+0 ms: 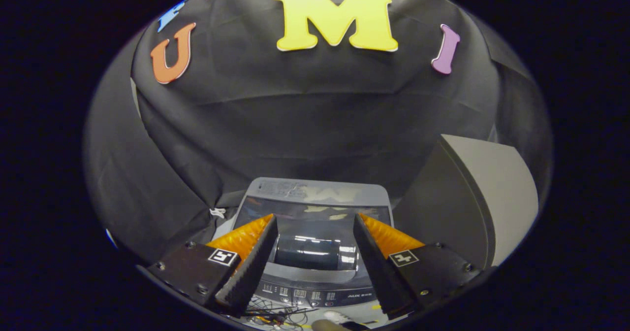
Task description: Put the clothes into the washing machine and then close the washing machine lid.
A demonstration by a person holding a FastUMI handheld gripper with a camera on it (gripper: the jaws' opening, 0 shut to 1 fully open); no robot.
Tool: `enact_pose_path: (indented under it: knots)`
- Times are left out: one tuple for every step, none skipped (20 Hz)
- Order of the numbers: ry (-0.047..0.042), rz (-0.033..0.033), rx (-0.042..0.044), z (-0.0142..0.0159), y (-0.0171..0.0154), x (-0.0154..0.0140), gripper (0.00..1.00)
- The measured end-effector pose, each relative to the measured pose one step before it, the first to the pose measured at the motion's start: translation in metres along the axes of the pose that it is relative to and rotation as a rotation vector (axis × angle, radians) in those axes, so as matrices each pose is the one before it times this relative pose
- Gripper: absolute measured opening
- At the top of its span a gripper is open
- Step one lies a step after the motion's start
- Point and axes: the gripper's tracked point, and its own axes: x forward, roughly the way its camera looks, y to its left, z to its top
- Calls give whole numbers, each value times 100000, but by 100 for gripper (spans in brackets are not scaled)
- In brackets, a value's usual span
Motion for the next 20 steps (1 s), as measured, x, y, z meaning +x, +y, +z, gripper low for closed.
enact_pose_path:
  knots:
    - [-2390, 1054, 864, 446, -288, -1413, 97]
    - [-3011, 1242, 827, 570, -421, -1509, 97]
    - [-3233, 1666, 203, 673, -283, -1830, 97]
    - [-3546, 1867, -466, 759, -354, -2055, 97]
    - [-4454, 1206, -665, 1037, -581, -2165, 97]
    - [-4500, 175, -614, 1085, -839, -2409, 97]
    - [-5117, -122, -471, 1044, -1147, -2318, 97]
    - [-4974, -188, -302, 1084, -1080, -2180, 97]
    - [-4293, -596, 156, 753, -1213, -2307, 97]
    - [-3939, -1149, 167, 855, -1231, -2255, 97]
    - [-4273, -1507, 277, 818, -1290, -2336, 98]
    - [-5322, -1617, -382, 967, -1583, -2122, 98]
    - [-3927, -1687, -764, 819, -1827, -2128, 98]
    - [-2390, -306, -2022, 285, -1651, -1791, 98]
    - [-281, -987, -1320, -316, -1186, -749, 99]
    - [-876, -1155, 59, 164, -1494, -1585, 99]
    - [-1367, -1254, 704, 352, -1653, -1564, 100]
    - [-1290, -1723, 739, 69, -1740, -1503, 100]
    - [-586, -2186, 1040, -11, -1873, -1472, 100]
    - [-796, -1885, 657, -105, -1955, -1168, 100]
